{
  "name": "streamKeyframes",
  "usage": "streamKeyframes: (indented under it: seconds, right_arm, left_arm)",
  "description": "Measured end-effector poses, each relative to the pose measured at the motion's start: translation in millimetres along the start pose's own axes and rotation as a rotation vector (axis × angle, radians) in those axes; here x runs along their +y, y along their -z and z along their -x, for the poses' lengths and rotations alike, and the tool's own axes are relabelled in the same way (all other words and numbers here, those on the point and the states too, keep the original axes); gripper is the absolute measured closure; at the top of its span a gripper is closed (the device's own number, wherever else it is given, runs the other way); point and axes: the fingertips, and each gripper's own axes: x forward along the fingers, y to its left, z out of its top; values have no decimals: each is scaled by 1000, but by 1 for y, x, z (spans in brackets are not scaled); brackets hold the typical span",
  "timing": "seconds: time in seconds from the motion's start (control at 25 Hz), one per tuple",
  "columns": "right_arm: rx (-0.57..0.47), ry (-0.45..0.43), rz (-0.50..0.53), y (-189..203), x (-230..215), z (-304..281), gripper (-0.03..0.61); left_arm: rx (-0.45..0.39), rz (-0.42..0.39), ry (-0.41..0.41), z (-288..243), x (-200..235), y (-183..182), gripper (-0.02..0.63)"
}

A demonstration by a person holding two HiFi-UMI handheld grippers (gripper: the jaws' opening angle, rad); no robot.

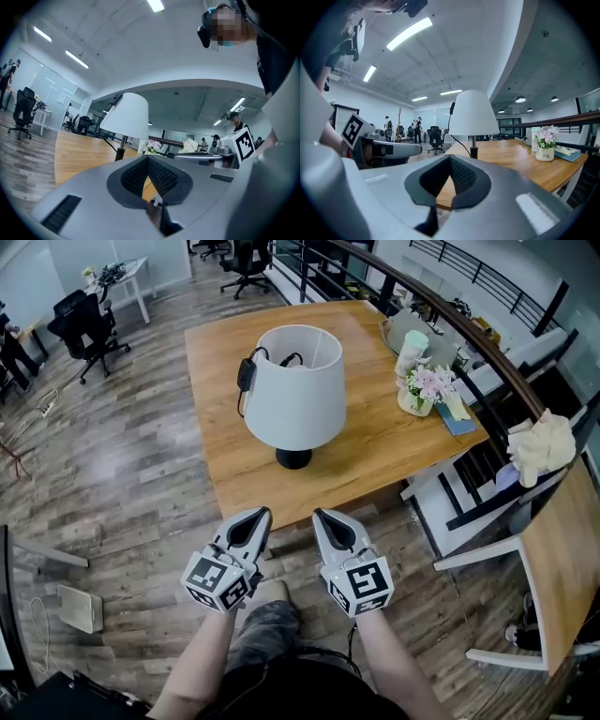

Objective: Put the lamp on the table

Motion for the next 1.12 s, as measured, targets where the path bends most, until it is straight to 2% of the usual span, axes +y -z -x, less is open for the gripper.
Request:
streamKeyframes:
  seconds: [0.16, 0.32, 0.64, 1.12]
  right_arm:
    - [-15, 19, 6, -4, 12, 38, 571]
    - [-12, 16, 64, -5, 31, 73, 571]
    - [-42, -4, 94, -17, 64, 123, 571]
    - [-89, -24, 105, -32, 86, 156, 571]
  left_arm:
    - [-26, -1, -33, 26, -26, -1, 617]
    - [-51, 3, -52, 54, -53, 1, 617]
    - [-97, -4, -46, 94, -101, -4, 617]
    - [-128, -35, -65, 128, -128, -17, 617]
